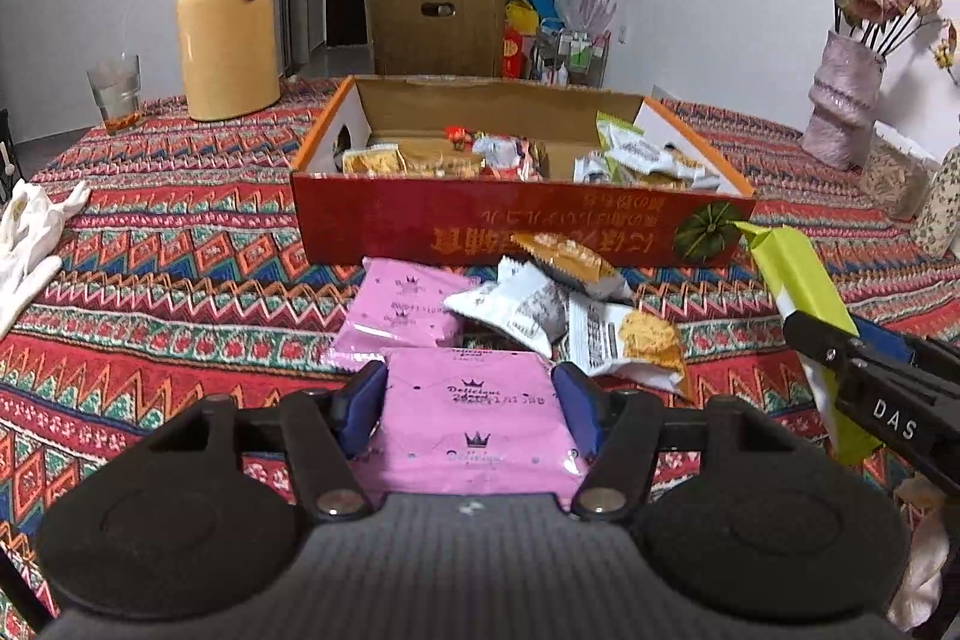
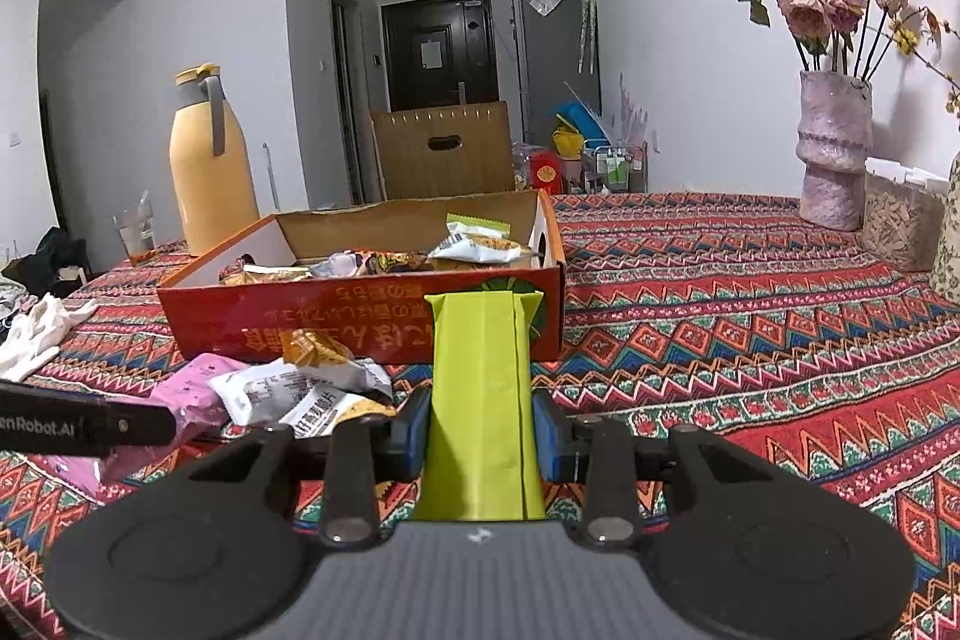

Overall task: Organize snacks
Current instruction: 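Grasp a pink snack packet with the left gripper while the right holds the green bar, then carry the pink packet and green bar over the box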

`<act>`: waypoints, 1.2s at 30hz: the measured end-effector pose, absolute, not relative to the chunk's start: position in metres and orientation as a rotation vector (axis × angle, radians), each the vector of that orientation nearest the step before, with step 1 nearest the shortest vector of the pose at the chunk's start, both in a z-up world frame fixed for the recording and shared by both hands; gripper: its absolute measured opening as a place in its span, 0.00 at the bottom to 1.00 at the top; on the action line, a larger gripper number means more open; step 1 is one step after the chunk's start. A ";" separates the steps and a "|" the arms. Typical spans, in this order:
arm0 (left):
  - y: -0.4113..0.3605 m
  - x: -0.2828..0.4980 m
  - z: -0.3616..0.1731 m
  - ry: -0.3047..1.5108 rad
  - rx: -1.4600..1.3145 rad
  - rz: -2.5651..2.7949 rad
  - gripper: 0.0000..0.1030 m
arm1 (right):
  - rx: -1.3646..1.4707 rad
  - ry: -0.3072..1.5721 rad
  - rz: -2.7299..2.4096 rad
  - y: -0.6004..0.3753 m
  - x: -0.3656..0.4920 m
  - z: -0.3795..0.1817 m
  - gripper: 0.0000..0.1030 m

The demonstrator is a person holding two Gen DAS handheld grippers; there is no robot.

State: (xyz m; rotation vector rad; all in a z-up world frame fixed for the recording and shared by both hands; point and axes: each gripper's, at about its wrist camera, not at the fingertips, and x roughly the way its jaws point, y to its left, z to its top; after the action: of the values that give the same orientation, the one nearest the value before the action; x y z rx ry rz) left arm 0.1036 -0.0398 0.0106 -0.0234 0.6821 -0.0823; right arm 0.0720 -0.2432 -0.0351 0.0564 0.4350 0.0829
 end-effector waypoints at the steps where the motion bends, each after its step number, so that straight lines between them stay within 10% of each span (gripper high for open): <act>1: -0.039 0.103 0.013 0.674 -0.024 -0.082 0.61 | 0.054 0.431 0.083 -0.242 0.072 -0.034 0.33; 36: -0.029 0.234 0.080 0.529 -0.094 -0.044 0.61 | -0.031 0.333 0.109 -0.189 0.205 0.027 0.33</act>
State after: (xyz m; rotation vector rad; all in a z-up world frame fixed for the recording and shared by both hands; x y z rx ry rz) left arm 0.2339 -0.0286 0.0797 -0.0941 0.5286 -0.0442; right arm 0.2047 -0.1890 0.0268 -0.0311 0.3334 0.1091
